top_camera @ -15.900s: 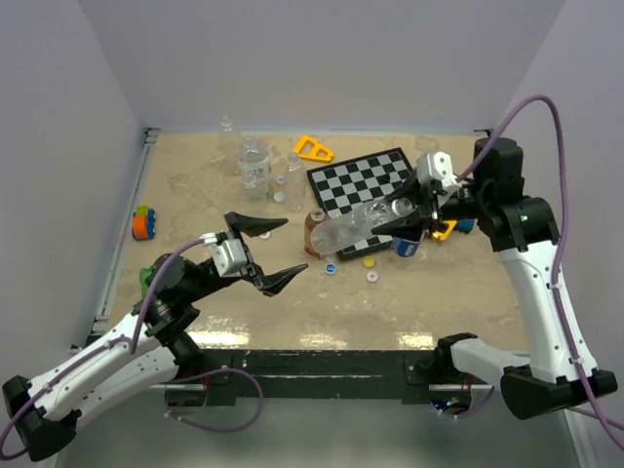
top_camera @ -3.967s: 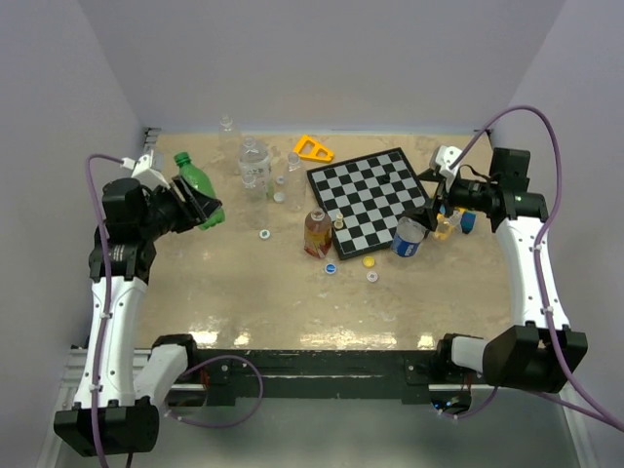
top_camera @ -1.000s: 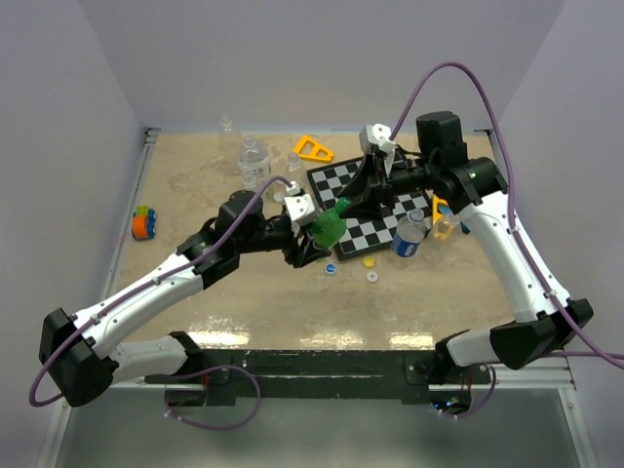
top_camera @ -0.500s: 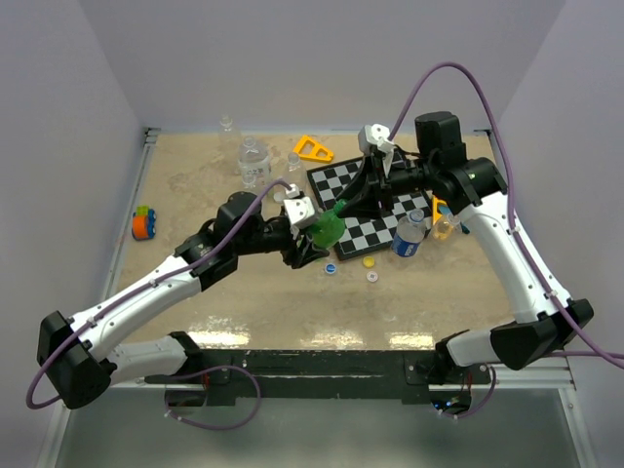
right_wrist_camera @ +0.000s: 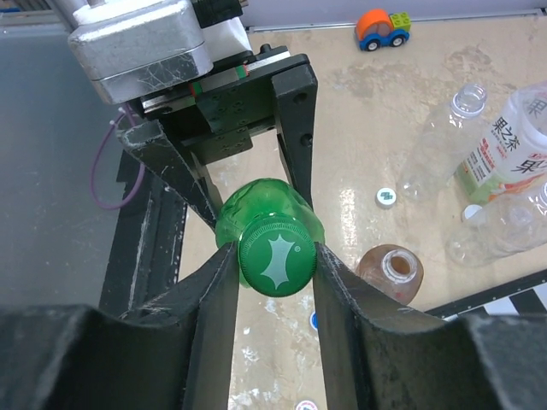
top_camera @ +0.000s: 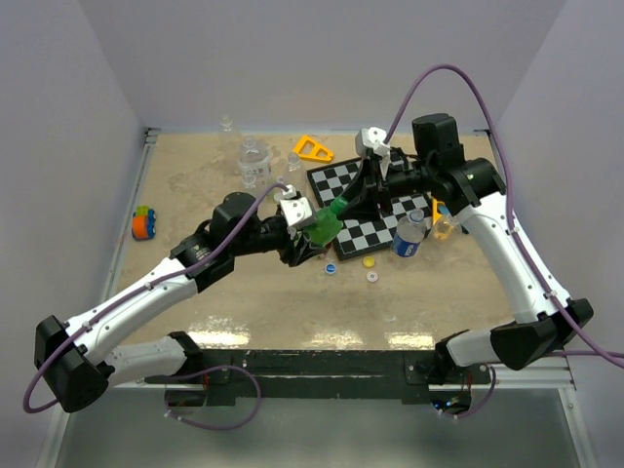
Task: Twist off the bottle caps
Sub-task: Unscrew the bottle cap from the plastic bottle.
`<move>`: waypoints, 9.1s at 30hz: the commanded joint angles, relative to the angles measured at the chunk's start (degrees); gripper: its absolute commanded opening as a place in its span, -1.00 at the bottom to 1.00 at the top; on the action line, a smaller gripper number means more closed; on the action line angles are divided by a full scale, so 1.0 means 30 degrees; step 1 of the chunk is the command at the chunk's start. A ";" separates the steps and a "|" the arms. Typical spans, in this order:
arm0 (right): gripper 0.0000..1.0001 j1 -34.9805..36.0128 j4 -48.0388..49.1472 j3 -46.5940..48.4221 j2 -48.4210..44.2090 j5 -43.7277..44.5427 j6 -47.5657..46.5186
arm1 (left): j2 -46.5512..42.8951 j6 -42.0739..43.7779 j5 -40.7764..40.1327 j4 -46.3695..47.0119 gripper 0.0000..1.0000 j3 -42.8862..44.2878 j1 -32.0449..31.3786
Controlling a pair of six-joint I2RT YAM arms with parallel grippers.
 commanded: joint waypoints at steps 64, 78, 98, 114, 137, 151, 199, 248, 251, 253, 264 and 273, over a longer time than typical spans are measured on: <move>0.76 0.1041 0.5828 -0.8414 -0.3191 0.1141 0.2487 | -0.3108 0.4900 -0.2341 0.0474 -1.00 -0.6374 0.0424; 0.35 0.2829 0.5008 -0.6511 -0.0464 0.1815 0.1609 | -0.2523 0.4724 -0.1726 0.0796 -1.00 -0.6374 0.0395; -0.26 0.3093 0.4275 -0.6188 -0.0522 0.2459 0.0759 | -0.2756 0.4695 -0.1843 0.0620 -1.00 -0.6287 0.0424; -1.00 0.4499 -0.3078 -0.5014 -0.2071 0.4446 -1.7095 | -0.3430 0.5691 0.0617 -0.0668 -1.00 -0.6111 0.0424; 0.66 0.0814 0.8673 -0.9254 -0.7608 -0.0207 0.2656 | -0.2873 0.4257 -0.0288 -0.1196 -1.00 -0.5203 0.0278; 0.49 0.0602 0.9959 -1.0290 -0.4772 0.1843 1.0515 | -0.2728 0.3200 -0.1081 -0.0816 -1.00 -0.5173 -0.0015; -0.96 0.3972 0.2573 -1.0754 -0.5471 0.4184 -1.4148 | -0.3196 0.4548 -0.1433 -0.1108 -1.00 -0.5466 -0.0015; 0.17 0.2624 0.7673 -0.9791 -0.2632 0.1434 0.4539 | -0.2376 0.3933 -0.0758 -0.0698 -1.00 -0.5291 -0.0016; -0.24 0.2712 0.7644 -0.9908 -0.2661 0.1317 0.4305 | -0.2433 0.3962 -0.0759 -0.0669 -1.00 -0.5320 -0.0015; -0.55 0.2712 0.7528 -0.9996 -0.2807 0.1229 0.3896 | -0.2463 0.3991 -0.0817 -0.0698 -1.00 -0.5349 -0.0045; -1.00 0.3093 0.3141 -0.9383 -0.3860 0.2223 -0.5755 | -0.2961 0.4196 -0.0759 -0.0932 -1.00 -0.5408 -0.0045; -0.99 0.3152 0.0700 -0.8446 -0.4859 0.4305 -1.7143 | -0.3312 0.4168 -0.0261 -0.1166 -1.00 -0.5408 -0.0045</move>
